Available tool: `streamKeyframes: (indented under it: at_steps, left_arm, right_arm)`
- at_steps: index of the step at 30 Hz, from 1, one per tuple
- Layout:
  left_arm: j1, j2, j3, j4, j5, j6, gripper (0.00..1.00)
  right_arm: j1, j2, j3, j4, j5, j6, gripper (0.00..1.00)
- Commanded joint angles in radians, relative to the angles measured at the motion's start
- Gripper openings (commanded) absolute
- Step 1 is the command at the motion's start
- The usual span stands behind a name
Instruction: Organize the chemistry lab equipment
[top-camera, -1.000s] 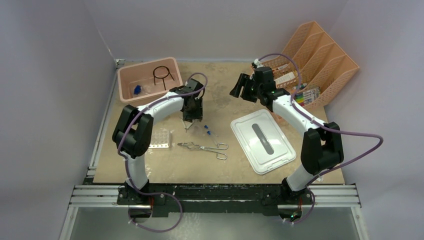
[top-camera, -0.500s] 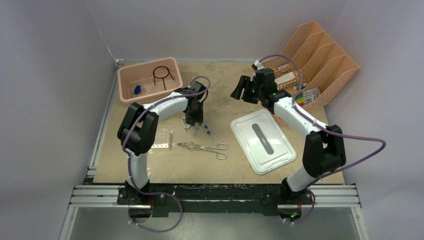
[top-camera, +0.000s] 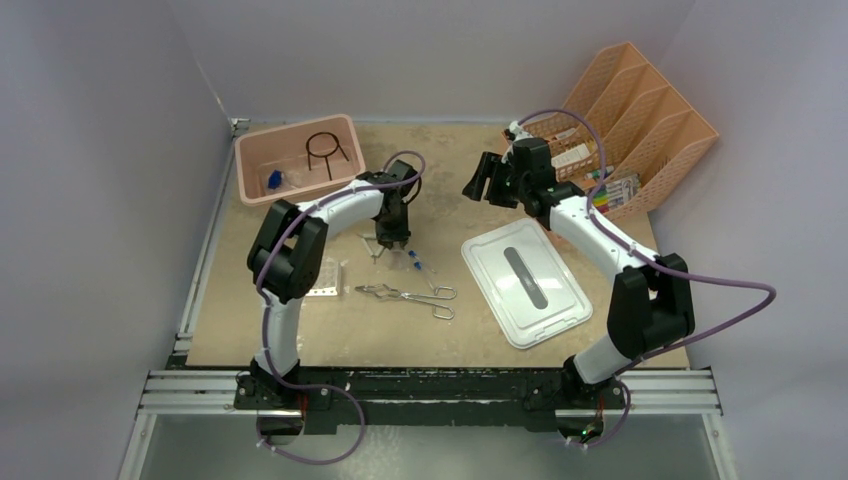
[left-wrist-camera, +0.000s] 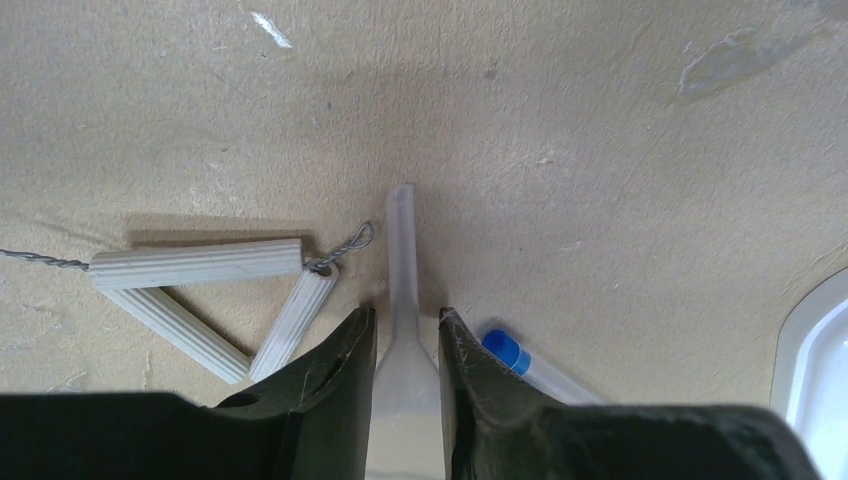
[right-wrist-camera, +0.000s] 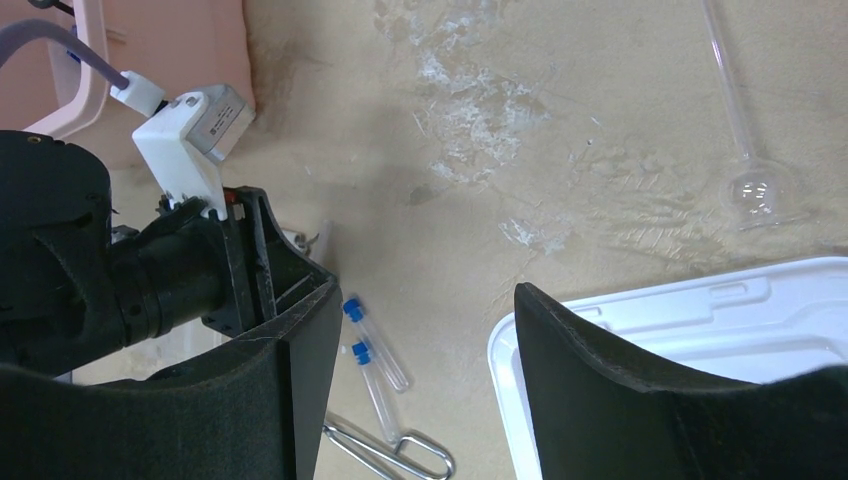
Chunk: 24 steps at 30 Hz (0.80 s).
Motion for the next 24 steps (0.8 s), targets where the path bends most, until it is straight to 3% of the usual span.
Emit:
streamKeyframes:
  at_steps: [1,4,24]
  left_arm:
    - [-0.007,0.007,0.038,-0.003,-0.035,0.003,0.06]
    - [-0.007,-0.016,0.053,0.003,-0.027,0.030,0.00]
    - [0.023,-0.212,0.120,0.039,-0.065,0.139,0.00]
  right_arm:
    - [0.003,-0.052,0.003,0.019,0.021,-0.027,0.66]
    - [0.002,-0.053,0.005,0.023,0.024,-0.029,0.66]
    - [0.003,-0.042,0.029,0.022,0.039,-0.035,0.66]
